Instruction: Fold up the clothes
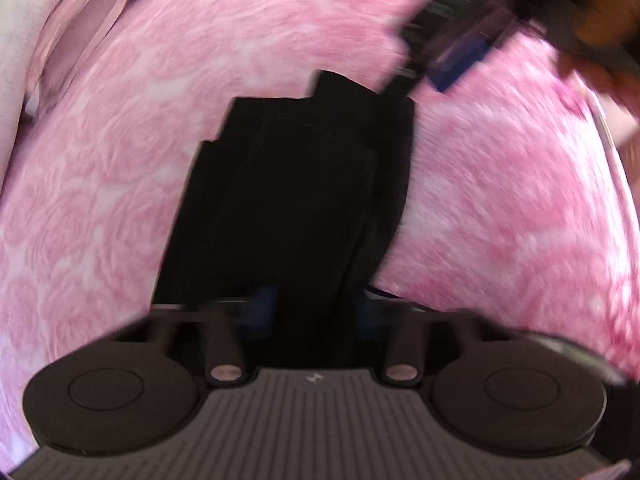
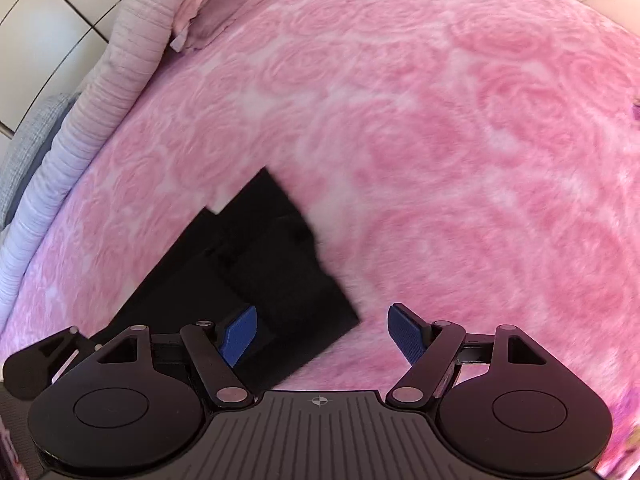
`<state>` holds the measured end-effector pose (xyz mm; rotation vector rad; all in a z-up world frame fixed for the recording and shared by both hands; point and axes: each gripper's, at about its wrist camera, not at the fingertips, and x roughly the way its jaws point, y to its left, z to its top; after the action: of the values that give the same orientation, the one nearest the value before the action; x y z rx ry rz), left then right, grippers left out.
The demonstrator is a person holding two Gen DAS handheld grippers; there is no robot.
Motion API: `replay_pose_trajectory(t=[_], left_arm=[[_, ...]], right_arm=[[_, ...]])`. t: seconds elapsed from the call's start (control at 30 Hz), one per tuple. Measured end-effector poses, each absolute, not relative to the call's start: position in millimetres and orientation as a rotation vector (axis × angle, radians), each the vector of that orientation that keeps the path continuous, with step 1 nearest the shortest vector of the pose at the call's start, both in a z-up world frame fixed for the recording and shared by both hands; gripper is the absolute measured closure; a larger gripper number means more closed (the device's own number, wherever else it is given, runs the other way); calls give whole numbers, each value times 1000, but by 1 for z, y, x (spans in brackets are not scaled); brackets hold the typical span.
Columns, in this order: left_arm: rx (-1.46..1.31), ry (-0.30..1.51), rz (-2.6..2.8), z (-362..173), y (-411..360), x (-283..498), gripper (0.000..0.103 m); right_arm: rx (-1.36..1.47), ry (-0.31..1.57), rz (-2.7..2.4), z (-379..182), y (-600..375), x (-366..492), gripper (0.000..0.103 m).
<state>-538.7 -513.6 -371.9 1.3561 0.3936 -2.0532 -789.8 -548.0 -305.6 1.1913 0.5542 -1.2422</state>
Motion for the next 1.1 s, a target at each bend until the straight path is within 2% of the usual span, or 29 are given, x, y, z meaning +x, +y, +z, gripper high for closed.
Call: replay_pose_trajectory(t=[0.03, 0.2, 0.33, 0.5, 0.6, 0.73, 0.8, 0.83, 0.87, 0.9, 0.93, 1.1], left_arm=[[1332, 430, -2042, -368, -520, -535, 96], [959, 591, -1863, -295, -551, -443, 101], [733, 579, -1639, -224, -544, -327, 101], [607, 504, -1275, -153, -485, -179, 102], [592, 520, -1038, -142, -424, -104, 102], [598, 616, -776, -169, -330, -42, 101], [587, 700, -686, -193, -293, -24, 101], [581, 744, -660, -205, -277, -18, 101], [574, 784, -635, -217, -263, -12, 101], [559, 816, -617, -225, -253, -5, 101], [529, 842, -602, -231, -244, 0, 101], [364, 816, -614, -206, -240, 21, 101]], right_arm=[[1189, 560, -1232, -306, -548, -791, 27], [1159, 618, -1082, -303, -539, -767, 27], [1153, 659, -922, -304, -529, -726, 27], [1122, 722, -841, -316, -523, -674, 27], [1096, 771, -890, -330, -526, -650, 27], [1099, 765, -978, -337, -526, -638, 27], [1113, 765, -1015, -335, -526, -637, 48], [1119, 772, -1029, -334, -528, -636, 72], [1120, 778, -1036, -330, -531, -635, 85], [1120, 783, -1038, -326, -533, -633, 92], [1099, 783, -1041, -317, -537, -630, 97], [900, 671, -1007, -228, -568, -604, 99]])
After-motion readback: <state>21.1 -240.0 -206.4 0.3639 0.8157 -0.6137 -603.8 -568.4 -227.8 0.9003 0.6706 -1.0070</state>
